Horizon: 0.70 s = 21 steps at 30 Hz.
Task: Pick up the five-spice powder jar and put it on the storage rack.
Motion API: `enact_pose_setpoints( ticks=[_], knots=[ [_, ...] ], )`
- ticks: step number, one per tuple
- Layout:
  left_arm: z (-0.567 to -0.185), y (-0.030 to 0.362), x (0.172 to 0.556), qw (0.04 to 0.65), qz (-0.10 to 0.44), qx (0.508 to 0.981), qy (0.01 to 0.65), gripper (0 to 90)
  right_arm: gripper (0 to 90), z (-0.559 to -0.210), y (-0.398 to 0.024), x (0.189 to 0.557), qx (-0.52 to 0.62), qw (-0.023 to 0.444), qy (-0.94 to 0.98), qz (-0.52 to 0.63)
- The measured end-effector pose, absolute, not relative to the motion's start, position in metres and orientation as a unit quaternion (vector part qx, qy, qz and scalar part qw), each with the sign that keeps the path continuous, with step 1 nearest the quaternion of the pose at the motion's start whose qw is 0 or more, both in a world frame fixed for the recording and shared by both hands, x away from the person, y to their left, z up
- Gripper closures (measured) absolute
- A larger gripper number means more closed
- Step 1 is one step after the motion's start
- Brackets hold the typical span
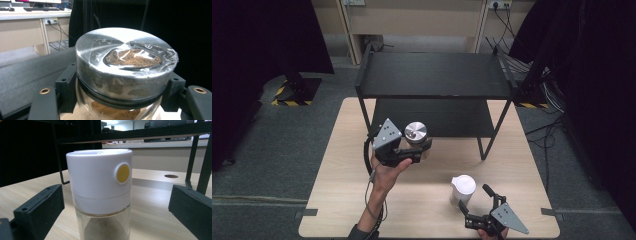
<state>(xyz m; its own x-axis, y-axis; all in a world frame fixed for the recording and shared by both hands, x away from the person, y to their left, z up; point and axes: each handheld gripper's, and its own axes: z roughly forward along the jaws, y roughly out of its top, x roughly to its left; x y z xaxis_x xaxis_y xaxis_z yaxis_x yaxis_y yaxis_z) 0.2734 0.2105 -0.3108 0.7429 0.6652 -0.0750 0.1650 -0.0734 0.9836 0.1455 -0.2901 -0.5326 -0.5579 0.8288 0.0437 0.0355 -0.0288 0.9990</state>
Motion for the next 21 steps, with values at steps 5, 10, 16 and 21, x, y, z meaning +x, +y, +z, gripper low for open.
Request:
enact_pose_setpoints(
  ticks=[5, 10, 16, 21],
  knots=[
    [-0.285, 0.212, 0.279, 0.615, 0.197, 0.707, 0.287, 30.7, 0.4, -0.532, -0.29, 0.146, 0.349, 0.315, 0.621, 0.627],
    [-0.264, 0.216, 0.286, 0.621, 0.184, 0.705, 0.288, 30.7, 0.4, -0.533, -0.291, 0.146, 0.348, 0.314, 0.621, 0.628],
    [-0.237, 0.217, 0.289, 0.619, 0.191, 0.705, 0.29, 30.7, 0.4, -0.533, -0.291, 0.146, 0.348, 0.314, 0.621, 0.628],
    [-0.214, 0.215, 0.299, 0.612, 0.183, 0.714, 0.289, 30.8, 0.4, -0.533, -0.29, 0.146, 0.349, 0.314, 0.621, 0.628]
  ],
)
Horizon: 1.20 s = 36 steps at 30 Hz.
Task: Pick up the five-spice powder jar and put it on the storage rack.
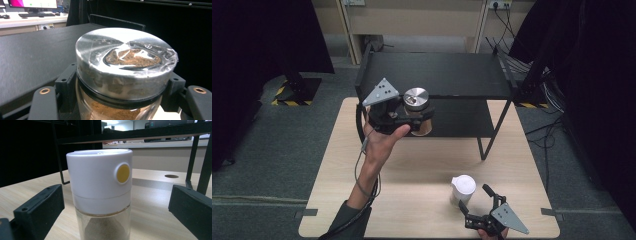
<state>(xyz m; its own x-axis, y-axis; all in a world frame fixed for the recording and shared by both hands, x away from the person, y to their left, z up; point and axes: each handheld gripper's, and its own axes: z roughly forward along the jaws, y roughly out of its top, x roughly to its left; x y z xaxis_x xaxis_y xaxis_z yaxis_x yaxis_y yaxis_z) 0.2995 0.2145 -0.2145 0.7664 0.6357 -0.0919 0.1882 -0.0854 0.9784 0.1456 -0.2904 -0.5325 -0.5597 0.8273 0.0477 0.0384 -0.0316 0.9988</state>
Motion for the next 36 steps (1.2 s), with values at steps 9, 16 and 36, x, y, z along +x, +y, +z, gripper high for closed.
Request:
enact_pose_setpoints(
  ticks=[9, 16, 36],
  knots=[
    [-0.191, 0.208, 0.312, 0.604, 0.18, 0.716, 0.298, 30.7, 0.4, -0.533, -0.291, 0.146, 0.348, 0.314, 0.62, 0.629],
    [-0.18, 0.206, 0.32, 0.603, 0.183, 0.714, 0.304, 30.8, 0.4, -0.533, -0.291, 0.146, 0.348, 0.314, 0.62, 0.629],
    [-0.156, 0.194, 0.337, 0.58, 0.228, 0.699, 0.351, 30.7, 0.4, -0.533, -0.291, 0.146, 0.347, 0.313, 0.62, 0.63]
  ],
)
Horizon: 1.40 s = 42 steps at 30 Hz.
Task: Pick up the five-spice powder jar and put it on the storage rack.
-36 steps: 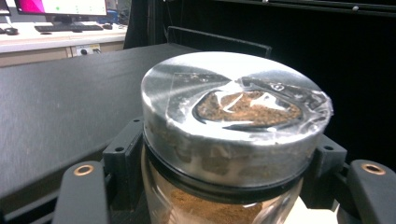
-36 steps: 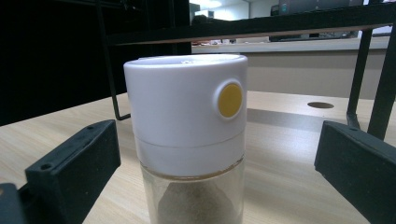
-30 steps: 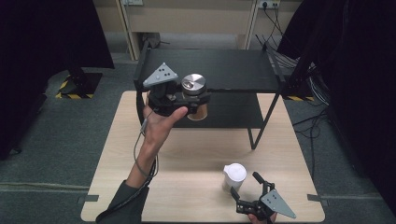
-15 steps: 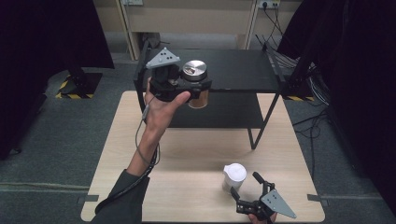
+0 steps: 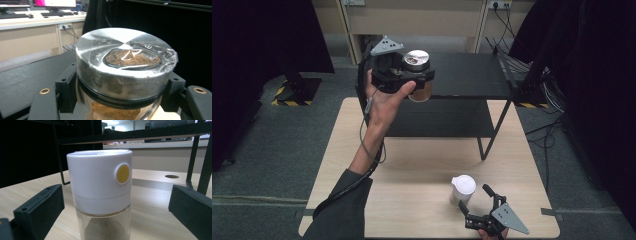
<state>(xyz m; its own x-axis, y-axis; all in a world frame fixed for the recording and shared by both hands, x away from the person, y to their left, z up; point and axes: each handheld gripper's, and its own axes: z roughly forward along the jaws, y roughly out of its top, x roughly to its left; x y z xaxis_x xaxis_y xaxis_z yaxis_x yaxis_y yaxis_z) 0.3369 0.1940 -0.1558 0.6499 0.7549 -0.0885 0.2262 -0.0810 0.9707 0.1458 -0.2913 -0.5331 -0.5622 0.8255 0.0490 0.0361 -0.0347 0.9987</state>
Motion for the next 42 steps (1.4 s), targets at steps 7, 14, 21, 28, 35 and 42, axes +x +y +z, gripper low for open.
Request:
enact_pose_setpoints(
  ticks=[7, 14, 21, 28, 35, 42],
  knots=[
    [-0.154, 0.185, 0.344, 0.562, 0.255, 0.693, 0.372, 30.7, 0.4, -0.533, -0.292, 0.146, 0.347, 0.313, 0.62, 0.631],
    [-0.157, 0.183, 0.351, 0.563, 0.269, 0.68, 0.385, 30.8, 0.4, -0.533, -0.292, 0.146, 0.346, 0.313, 0.62, 0.631],
    [-0.155, 0.179, 0.359, 0.559, 0.27, 0.681, 0.389, 30.7, 0.4, -0.533, -0.292, 0.146, 0.346, 0.313, 0.62, 0.631],
    [-0.155, 0.175, 0.363, 0.551, 0.276, 0.682, 0.395, 30.7, 0.4, -0.534, -0.292, 0.146, 0.346, 0.312, 0.62, 0.632],
    [-0.16, 0.173, 0.368, 0.544, 0.278, 0.683, 0.4, 30.7, 0.4, -0.534, -0.292, 0.146, 0.345, 0.312, 0.62, 0.632],
    [-0.168, 0.172, 0.363, 0.556, 0.289, 0.669, 0.4, 29.1, 0.4, -0.534, -0.292, 0.146, 0.345, 0.312, 0.619, 0.633]
  ],
)
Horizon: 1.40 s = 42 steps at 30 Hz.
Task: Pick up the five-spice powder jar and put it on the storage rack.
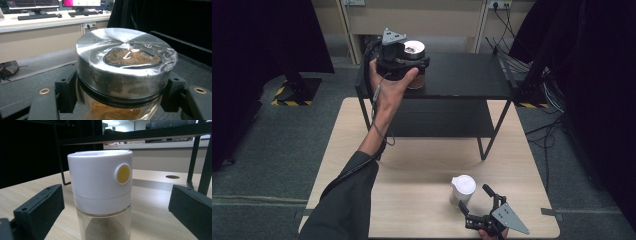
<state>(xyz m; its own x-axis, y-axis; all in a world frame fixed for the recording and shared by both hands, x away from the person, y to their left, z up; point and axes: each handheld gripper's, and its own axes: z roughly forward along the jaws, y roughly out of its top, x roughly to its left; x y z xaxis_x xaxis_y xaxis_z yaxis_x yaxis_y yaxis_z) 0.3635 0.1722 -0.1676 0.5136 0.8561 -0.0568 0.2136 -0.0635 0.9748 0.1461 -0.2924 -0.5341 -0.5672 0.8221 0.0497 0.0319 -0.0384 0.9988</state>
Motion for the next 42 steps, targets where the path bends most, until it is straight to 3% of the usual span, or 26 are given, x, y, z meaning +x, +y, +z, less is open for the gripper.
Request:
enact_pose_setpoints(
  ticks=[4, 11, 25, 34, 42],
  knots=[
    [-0.173, 0.174, 0.357, 0.566, 0.297, 0.659, 0.396, 12.9, 0.4, -0.535, -0.292, 0.146, 0.344, 0.314, 0.618, 0.633],
    [-0.18, 0.183, 0.347, 0.589, 0.297, 0.643, 0.389, 0.0, 0.5, -0.534, -0.292, 0.146, 0.344, 0.314, 0.62, 0.631],
    [-0.203, 0.196, 0.312, 0.628, 0.295, 0.635, 0.34, 0.1, 0.4, -0.534, -0.292, 0.145, 0.343, 0.315, 0.621, 0.631],
    [-0.254, 0.202, 0.263, 0.654, 0.313, 0.612, 0.315, 0.1, 0.4, -0.534, -0.292, 0.145, 0.343, 0.315, 0.62, 0.631],
    [-0.302, 0.207, 0.237, 0.677, 0.296, 0.597, 0.312, 0.1, 0.4, -0.534, -0.291, 0.145, 0.341, 0.317, 0.621, 0.63]
  ],
)
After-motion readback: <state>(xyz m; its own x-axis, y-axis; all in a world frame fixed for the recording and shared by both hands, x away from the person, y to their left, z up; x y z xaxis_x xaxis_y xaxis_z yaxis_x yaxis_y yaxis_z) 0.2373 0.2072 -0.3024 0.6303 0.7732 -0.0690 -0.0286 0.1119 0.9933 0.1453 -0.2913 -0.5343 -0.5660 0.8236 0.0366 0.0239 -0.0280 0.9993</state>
